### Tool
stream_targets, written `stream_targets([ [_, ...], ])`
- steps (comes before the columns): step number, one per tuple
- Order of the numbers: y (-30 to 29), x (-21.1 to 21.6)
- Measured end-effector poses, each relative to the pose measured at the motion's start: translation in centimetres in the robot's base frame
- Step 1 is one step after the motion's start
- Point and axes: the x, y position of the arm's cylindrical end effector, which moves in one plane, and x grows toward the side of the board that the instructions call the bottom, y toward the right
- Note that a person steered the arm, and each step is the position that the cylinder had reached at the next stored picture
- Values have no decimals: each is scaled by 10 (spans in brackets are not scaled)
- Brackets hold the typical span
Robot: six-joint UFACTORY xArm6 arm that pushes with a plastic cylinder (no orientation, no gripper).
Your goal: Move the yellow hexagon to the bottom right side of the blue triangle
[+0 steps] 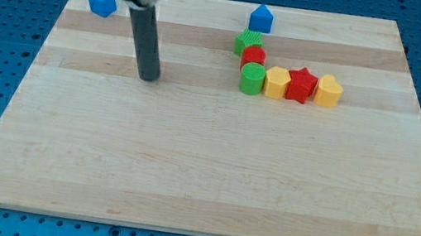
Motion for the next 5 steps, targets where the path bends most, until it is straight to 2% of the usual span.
stream_targets([
  [1, 35, 31],
  [5, 175, 28],
])
